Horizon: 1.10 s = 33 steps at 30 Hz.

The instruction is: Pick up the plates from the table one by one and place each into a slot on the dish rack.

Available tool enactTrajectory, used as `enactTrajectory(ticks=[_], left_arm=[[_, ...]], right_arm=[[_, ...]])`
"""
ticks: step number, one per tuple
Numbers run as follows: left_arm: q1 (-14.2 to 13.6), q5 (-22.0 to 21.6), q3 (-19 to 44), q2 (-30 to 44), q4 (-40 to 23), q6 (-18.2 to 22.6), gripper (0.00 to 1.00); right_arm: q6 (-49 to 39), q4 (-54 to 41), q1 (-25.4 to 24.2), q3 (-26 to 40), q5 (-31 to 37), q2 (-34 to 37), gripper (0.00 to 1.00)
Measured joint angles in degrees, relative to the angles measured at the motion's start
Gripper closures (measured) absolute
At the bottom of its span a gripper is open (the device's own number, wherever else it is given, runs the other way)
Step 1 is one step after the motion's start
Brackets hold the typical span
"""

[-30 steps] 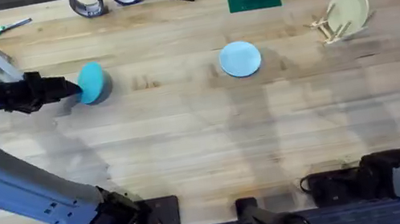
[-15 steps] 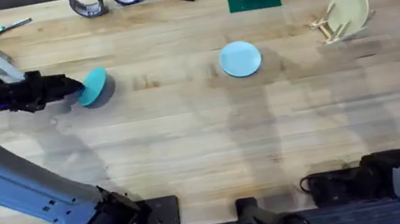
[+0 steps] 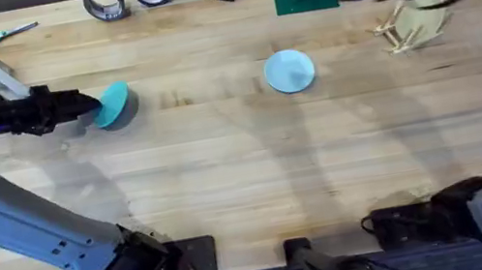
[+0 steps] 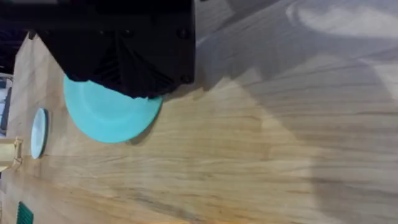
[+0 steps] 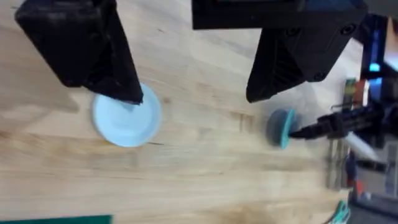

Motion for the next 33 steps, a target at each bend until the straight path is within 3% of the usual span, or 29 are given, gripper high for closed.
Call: enactTrajectory(ticks=[8, 16, 33], left_arm=[[0.0, 0.0, 0.0, 0.0, -0.1, 0.0, 0.960], [0.0, 0.0, 0.0, 0.0, -0.2, 0.0, 0.960], [0.0, -0.2, 0.0, 0.0, -0.2, 0.0, 0.961]], right_arm=[[9.0, 16.5, 14.0, 0.0, -1.0, 11.3, 0.006], [28.4, 24.5, 20.6, 0.0, -1.2, 19.5, 0.006], [33.7, 52.0, 31.6, 0.1, -1.6, 37.1, 0.006]])
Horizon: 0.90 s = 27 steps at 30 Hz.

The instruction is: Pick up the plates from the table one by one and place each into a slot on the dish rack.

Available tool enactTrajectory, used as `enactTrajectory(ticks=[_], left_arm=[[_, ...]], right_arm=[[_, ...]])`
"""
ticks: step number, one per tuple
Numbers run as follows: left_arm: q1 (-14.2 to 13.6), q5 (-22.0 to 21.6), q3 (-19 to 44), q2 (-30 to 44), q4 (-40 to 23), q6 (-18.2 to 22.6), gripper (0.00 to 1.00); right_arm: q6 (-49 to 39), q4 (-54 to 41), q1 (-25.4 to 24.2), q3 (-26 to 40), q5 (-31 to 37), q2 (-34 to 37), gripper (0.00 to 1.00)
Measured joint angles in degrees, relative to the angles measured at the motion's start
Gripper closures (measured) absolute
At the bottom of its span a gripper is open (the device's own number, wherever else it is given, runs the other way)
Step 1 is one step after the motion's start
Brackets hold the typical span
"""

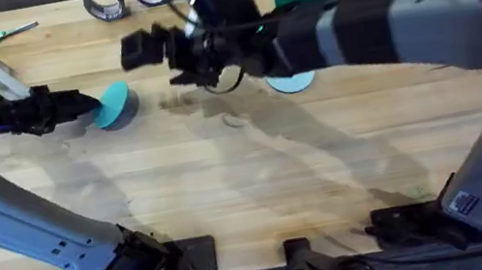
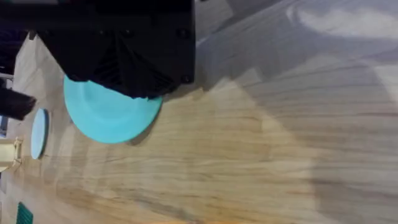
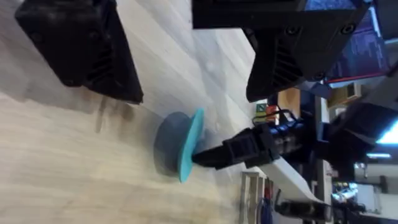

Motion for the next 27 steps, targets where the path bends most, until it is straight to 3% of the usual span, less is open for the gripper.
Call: enactTrajectory(ticks=[7, 20, 27], left_arm=[[0.0, 0.0, 0.0, 0.0, 0.0, 0.0, 0.961], [0.2, -0.2, 0.3, 0.0, 0.1, 0.0, 0.960], [0.2, -0.5, 0.3, 0.0, -0.4, 0.0, 0.961]], right_arm=[[0.8, 2.5, 4.4, 3.5, 0.0, 6.2, 0.007], [0.9, 3.6, 7.4, 21.6, 0.5, 20.6, 0.006], [0.9, 1.5, 7.5, 22.5, 2.2, 21.8, 0.007]])
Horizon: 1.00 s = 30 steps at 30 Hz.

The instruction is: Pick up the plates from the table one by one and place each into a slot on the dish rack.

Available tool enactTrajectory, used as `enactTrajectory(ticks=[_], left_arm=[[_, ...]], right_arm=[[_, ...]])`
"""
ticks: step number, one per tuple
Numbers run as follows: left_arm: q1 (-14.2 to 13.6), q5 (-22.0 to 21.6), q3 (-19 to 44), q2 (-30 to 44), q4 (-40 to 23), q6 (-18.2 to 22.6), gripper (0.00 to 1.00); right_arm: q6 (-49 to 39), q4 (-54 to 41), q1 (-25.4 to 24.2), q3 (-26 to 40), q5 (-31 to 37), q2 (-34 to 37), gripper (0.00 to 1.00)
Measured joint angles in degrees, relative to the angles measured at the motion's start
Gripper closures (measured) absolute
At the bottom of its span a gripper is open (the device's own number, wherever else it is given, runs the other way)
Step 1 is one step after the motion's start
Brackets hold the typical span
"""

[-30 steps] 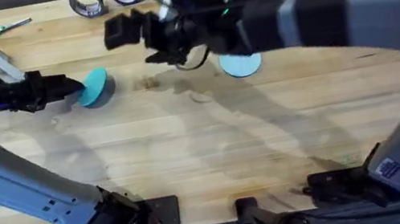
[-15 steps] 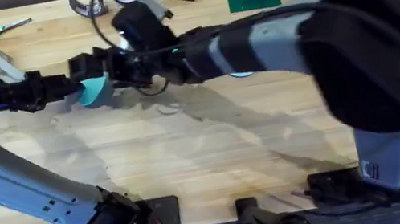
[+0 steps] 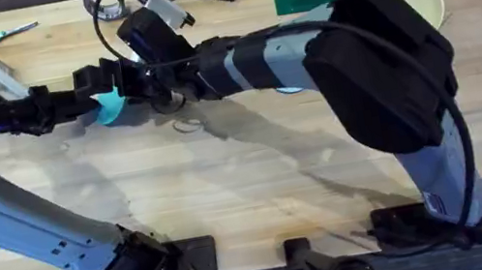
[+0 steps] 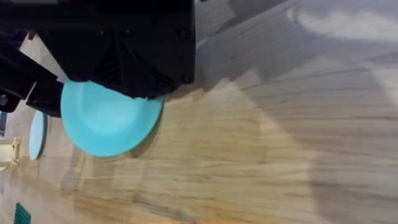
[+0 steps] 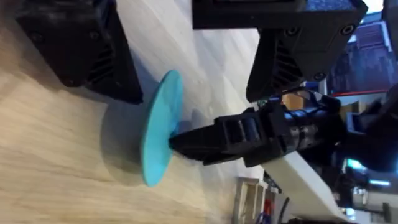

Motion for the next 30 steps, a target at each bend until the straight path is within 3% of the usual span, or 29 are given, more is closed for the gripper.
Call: enactTrajectory(ticks=[4, 9, 18, 30], left_arm=[[0.0, 0.0, 0.0, 0.0, 0.0, 0.0, 0.960], [0.0, 0.0, 0.0, 0.0, 0.0, 0.0, 0.960], [0.0, 0.0, 0.0, 0.0, 0.0, 0.0, 0.960], [0.0, -0.1, 0.0, 0.0, 0.0, 0.0, 0.960]], right_arm=[[0.0, -0.5, 0.0, 0.2, 2.0, 0.0, 0.022], [0.0, -0.5, 0.0, 0.2, 4.0, 0.0, 0.160], [1.1, -0.5, 0.0, 0.3, 5.0, 0.8, 0.301], [1.3, -0.8, 0.0, 0.3, 5.4, 1.2, 0.670]])
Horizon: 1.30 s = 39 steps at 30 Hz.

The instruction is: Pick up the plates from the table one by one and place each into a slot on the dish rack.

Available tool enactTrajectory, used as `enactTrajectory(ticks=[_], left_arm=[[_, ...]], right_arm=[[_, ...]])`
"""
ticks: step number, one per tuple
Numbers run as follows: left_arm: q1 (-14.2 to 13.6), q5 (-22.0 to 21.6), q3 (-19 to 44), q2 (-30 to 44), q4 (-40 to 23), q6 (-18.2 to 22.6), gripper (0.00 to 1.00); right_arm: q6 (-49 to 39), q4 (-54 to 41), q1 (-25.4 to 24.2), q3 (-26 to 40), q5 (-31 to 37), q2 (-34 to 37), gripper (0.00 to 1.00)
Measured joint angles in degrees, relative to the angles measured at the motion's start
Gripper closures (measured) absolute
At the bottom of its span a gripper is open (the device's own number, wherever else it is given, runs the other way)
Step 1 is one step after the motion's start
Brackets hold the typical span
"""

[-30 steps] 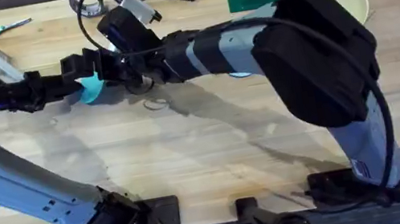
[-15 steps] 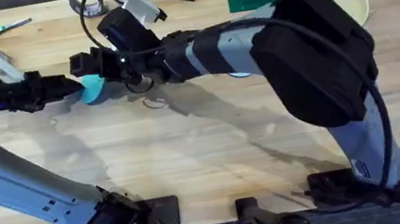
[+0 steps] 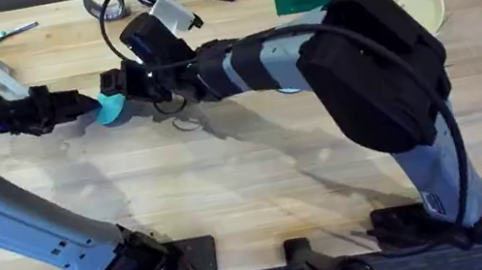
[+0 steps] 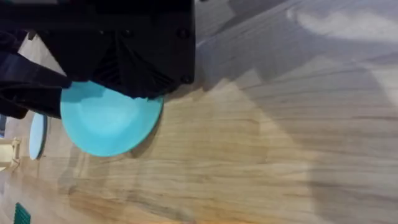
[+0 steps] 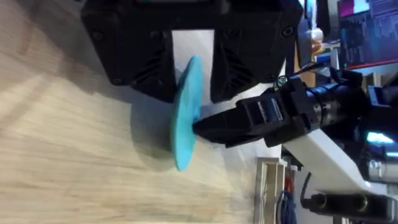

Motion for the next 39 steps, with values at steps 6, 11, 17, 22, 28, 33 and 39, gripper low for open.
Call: enactTrajectory(ticks=[6, 11, 17, 22, 28, 33, 39], left_arm=[[0.0, 0.1, 0.0, 0.0, 0.0, 0.0, 0.960], [0.1, 0.1, 0.0, 0.0, 0.0, 0.0, 0.960], [0.1, 0.1, 0.0, 0.0, 0.0, 0.0, 0.960], [0.1, 0.1, 0.0, 0.0, -0.2, -0.1, 0.960], [-0.1, -3.7, 0.0, -1.8, -0.9, -1.5, 0.960], [-0.3, -9.9, 0.0, -11.1, -0.4, -3.5, 0.960], [-0.3, -12.5, 0.0, -22.8, -0.4, -6.3, 0.960]], right_arm=[[0.0, -0.3, 0.0, 0.0, 0.6, 0.0, 0.815], [0.0, -0.6, 0.0, 0.0, 1.0, 0.0, 0.925], [0.1, -0.9, -0.1, 0.0, 1.3, 0.1, 0.969], [0.2, -0.9, -0.2, 0.0, 1.2, 0.1, 0.970], [-0.3, -0.6, -0.9, 0.0, -0.8, 0.1, 0.970], [-2.7, -0.4, -2.9, 2.2, -5.0, 0.1, 0.970], [-6.7, -0.8, -4.8, 4.2, -6.7, -0.4, 0.970]])
